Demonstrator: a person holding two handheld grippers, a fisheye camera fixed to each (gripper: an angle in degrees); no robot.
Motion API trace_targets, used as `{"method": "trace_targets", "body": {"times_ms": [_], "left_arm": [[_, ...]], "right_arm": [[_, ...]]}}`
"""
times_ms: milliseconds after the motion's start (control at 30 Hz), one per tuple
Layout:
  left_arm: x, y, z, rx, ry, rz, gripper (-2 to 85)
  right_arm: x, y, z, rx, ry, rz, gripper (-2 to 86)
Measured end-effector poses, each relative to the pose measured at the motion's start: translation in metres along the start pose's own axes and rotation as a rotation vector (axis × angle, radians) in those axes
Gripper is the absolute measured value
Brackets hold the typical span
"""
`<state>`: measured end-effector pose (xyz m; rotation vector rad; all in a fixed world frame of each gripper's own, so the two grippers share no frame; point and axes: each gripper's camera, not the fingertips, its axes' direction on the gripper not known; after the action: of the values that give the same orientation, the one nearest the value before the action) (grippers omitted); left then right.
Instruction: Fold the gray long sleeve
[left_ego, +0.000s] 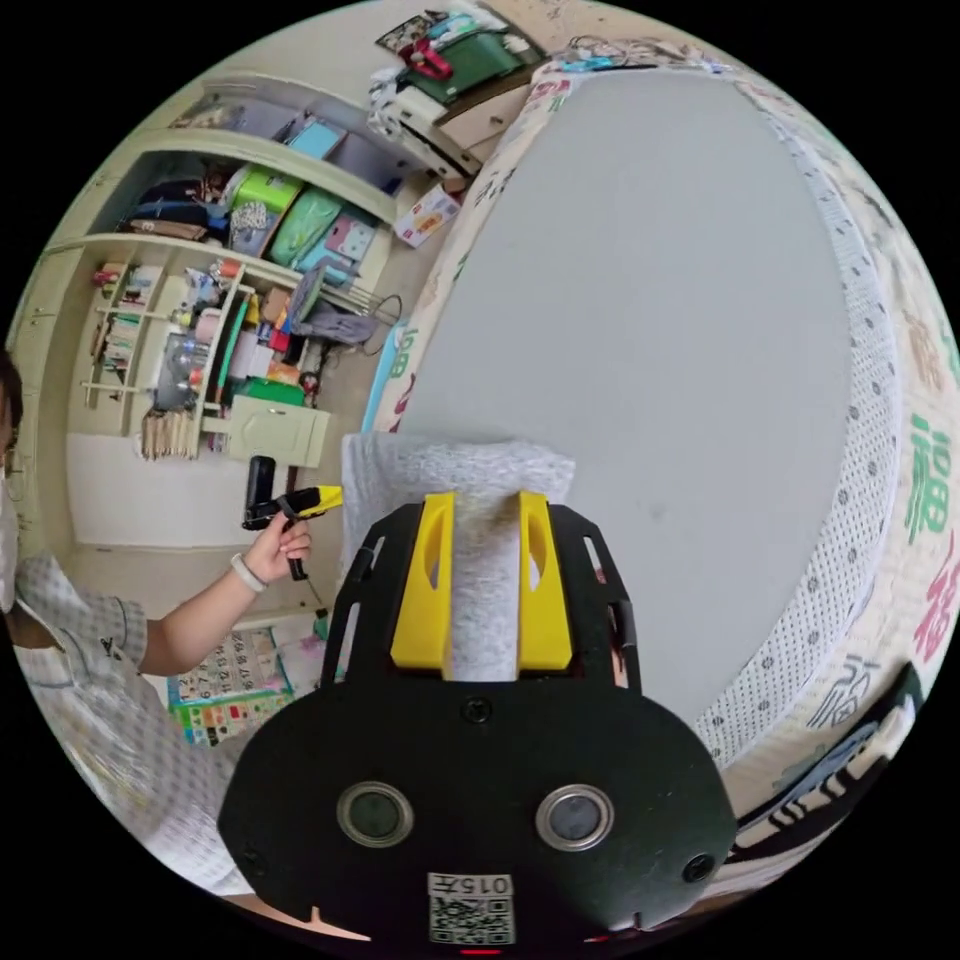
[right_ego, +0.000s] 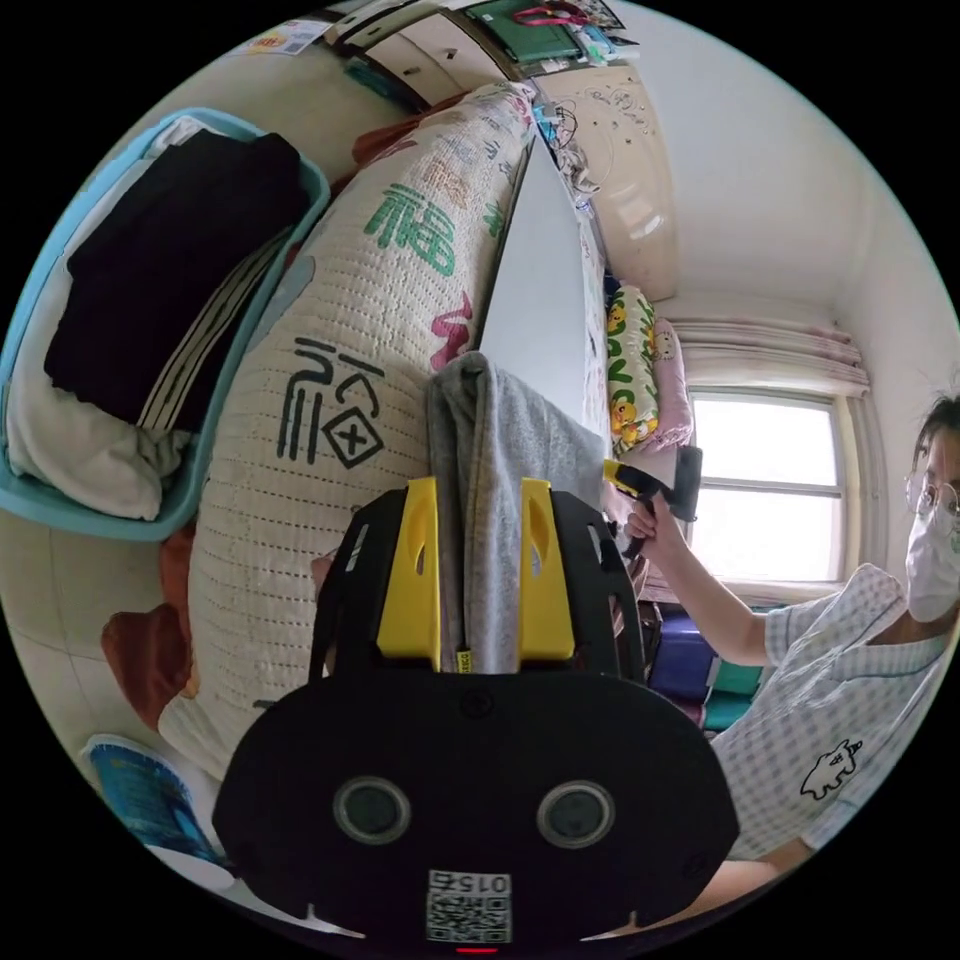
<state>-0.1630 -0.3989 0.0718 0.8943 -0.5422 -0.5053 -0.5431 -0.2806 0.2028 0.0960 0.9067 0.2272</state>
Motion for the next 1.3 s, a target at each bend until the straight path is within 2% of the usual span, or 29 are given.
{"method": "trace_targets", "body": {"times_ms": [133,233,300,367,433,533,633,700,867,900,967,1167,1300], "left_arm": [[-0.03,-0.106,0.003,-0.03,-0.101,-0.068,9.3],[-0.048,-0.18,-0.018,-0.086,-0.1,-0.127,10.5],[-0.04,-0.213,-0.04,-0.061,-0.113,-0.083,12.0],[-0.024,-0.259,-0.055,-0.11,-0.128,-0.006,16.5],[-0.021,-0.294,-0.062,-0.122,-0.171,0.009,17.3],[-0.021,-0.359,-0.07,-0.147,-0.316,0.059,15.2],[-0.027,-0.416,-0.107,-0.115,-0.401,0.066,10.4],[-0.048,-0.442,-0.151,-0.024,-0.439,0.012,7.6],[-0.118,-0.464,-0.348,0.463,-0.596,-0.191,6.4],[-0.126,-0.462,-0.372,0.516,-0.596,-0.211,6.4],[-0.163,-0.447,-0.46,0.709,-0.551,-0.285,6.4],[-0.218,-0.411,-0.633,1.077,-0.418,-0.299,6.7],[-0.222,-0.402,-0.737,1.178,-0.329,-0.285,6.6]], "right_arm": [[-0.002,0.013,-0.018,0.032,0.014,-0.025,13.1],[-0.003,0.023,-0.03,0.062,0.083,-0.064,12.3],[0.003,0.027,-0.034,0.066,0.115,-0.064,11.4],[0.017,0.03,-0.041,0.044,0.123,-0.06,10.2],[0.033,0.032,-0.05,0.03,0.111,-0.027,9.1],[0.076,0.039,-0.072,0.018,0.037,0.063,7.8],[0.129,0.049,-0.103,0.048,0.059,0.157,7.2],[0.172,0.053,-0.124,0.056,0.04,0.23,7.0],[0.338,0.067,-0.189,0.093,0.089,0.531,6.8],[0.359,0.068,-0.195,0.085,0.096,0.564,6.8],[0.443,0.075,-0.212,0.058,0.098,0.718,6.8],[0.637,0.096,-0.208,-0.08,0.221,1.042,6.8],[0.743,0.121,-0.17,-0.191,0.342,1.149,6.8]]}}
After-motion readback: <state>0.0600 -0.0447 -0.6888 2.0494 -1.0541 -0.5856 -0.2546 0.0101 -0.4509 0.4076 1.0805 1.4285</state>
